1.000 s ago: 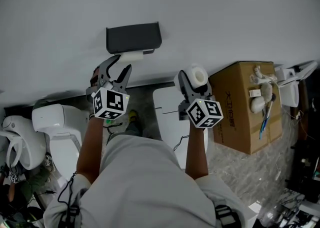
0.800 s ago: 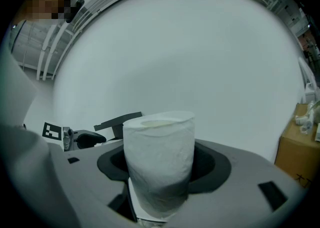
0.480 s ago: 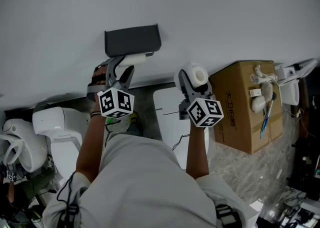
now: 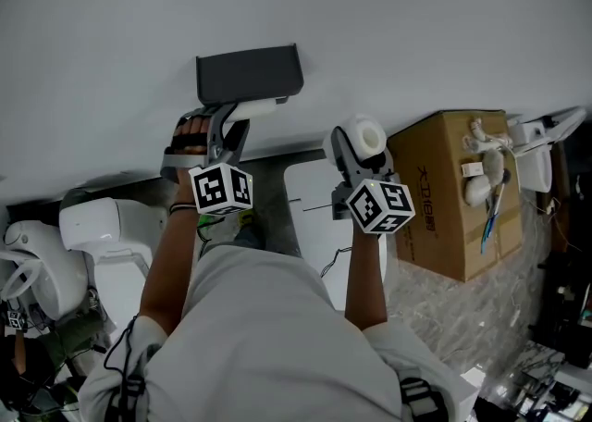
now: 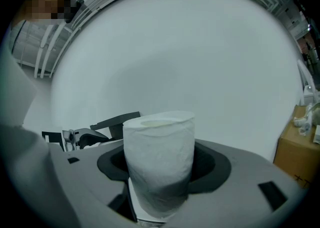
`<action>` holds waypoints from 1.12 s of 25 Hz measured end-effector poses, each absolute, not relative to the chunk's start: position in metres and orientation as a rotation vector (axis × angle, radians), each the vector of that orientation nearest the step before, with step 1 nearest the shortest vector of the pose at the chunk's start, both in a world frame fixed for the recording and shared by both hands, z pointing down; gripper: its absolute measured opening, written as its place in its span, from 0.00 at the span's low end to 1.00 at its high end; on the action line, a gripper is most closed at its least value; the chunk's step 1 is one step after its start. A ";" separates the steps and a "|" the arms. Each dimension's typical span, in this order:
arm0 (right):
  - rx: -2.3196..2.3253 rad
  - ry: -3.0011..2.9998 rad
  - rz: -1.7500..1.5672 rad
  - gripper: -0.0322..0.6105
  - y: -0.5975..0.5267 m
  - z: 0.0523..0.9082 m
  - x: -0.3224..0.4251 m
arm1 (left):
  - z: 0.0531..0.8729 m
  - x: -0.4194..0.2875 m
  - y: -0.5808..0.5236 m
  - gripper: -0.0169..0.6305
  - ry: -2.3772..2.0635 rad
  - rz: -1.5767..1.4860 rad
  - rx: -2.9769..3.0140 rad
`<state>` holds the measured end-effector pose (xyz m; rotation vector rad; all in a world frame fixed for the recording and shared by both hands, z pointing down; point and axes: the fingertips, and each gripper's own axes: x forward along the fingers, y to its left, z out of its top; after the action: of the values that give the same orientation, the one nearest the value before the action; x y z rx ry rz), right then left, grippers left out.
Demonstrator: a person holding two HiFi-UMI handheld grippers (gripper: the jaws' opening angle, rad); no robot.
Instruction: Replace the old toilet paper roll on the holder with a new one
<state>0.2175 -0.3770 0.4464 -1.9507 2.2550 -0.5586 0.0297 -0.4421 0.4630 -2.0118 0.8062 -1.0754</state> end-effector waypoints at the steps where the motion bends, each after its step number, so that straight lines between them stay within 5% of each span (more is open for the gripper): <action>1: -1.954 2.251 -0.556 0.51 -0.378 0.446 0.216 | 0.463 0.029 -0.442 0.37 0.803 -1.069 -2.016; 28: -1.897 2.250 -0.549 0.51 -0.397 0.435 0.224 | 0.468 0.029 -0.445 0.32 0.791 -1.225 -1.846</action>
<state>0.2236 -0.3973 0.4349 -1.8967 2.2505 -0.5494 0.0290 -0.4448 0.4675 -1.8456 0.7911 -1.2250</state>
